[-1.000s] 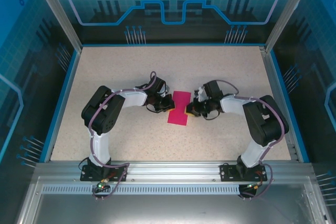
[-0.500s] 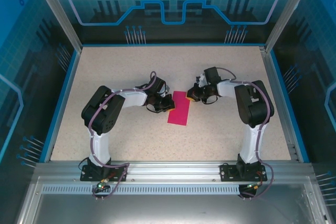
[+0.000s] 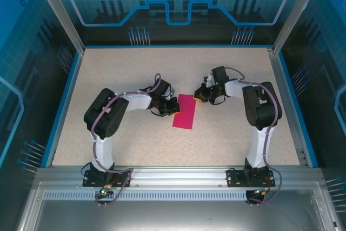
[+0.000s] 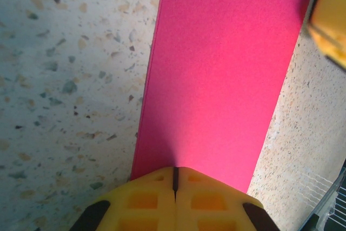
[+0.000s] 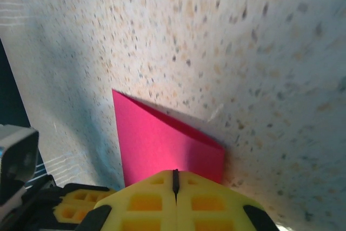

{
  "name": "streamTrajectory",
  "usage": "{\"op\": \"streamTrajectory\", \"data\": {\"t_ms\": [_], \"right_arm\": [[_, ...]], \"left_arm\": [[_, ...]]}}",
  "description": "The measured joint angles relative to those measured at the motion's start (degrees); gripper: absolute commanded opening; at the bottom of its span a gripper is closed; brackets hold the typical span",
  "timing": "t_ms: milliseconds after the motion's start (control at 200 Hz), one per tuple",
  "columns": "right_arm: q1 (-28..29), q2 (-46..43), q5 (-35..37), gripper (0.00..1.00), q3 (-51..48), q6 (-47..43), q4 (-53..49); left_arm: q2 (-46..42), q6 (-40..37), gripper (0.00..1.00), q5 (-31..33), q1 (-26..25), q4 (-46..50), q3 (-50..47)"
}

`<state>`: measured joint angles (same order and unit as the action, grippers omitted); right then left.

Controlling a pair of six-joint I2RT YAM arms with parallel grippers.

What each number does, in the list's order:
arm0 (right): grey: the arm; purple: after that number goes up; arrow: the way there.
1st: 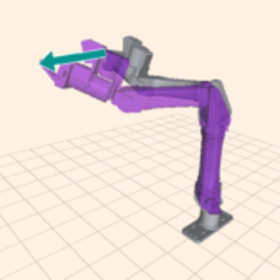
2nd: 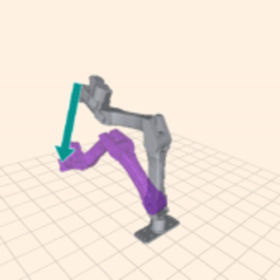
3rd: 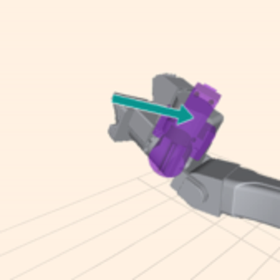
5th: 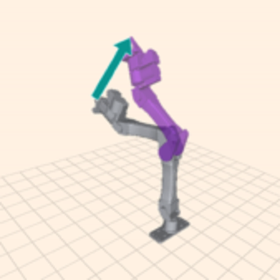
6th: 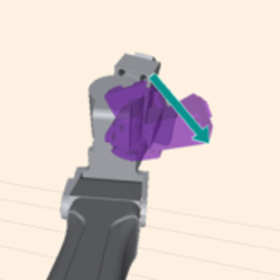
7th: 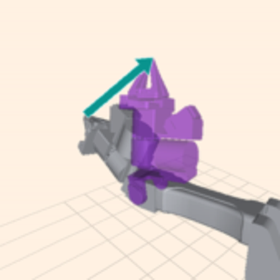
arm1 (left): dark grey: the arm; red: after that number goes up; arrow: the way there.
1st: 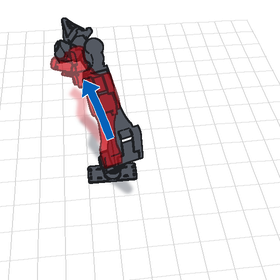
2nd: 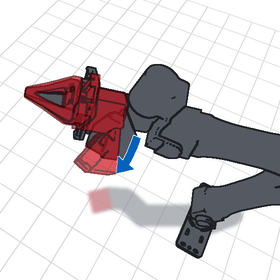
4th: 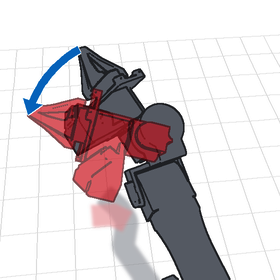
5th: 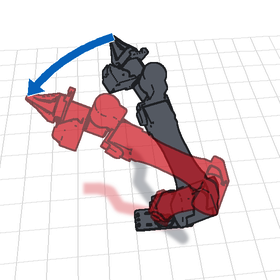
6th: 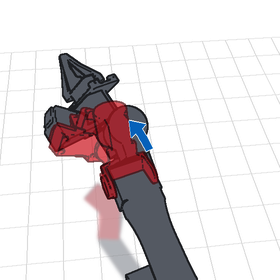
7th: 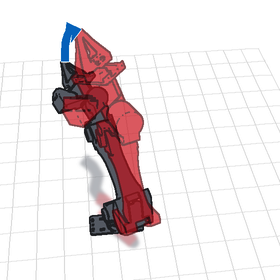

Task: Fold a paper plane with a square sheet of paper (pick it up from the middle)
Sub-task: Fold the square sheet of paper in half at the center of the table.

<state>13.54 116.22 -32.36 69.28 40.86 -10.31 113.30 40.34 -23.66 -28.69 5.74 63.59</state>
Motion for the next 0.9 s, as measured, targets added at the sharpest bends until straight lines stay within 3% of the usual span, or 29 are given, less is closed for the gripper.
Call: {"op": "streamTrajectory", "data": {"t_ms": [665, 900], "right_arm": [[-0.9, 4.1, -1.4, 0.0, 5.4, -3.0, -5.6], [-0.5, -1.5, -1.7, 0.05, 4.7, -6.2, -8.7]], "left_arm": [[-1.4, 0.5, 0.0, -0.2, -0.1, -3.3, -3.0], [-3.6, 2.9, 0.0, 0.0, -1.6, -2.5, -5.4]]}}
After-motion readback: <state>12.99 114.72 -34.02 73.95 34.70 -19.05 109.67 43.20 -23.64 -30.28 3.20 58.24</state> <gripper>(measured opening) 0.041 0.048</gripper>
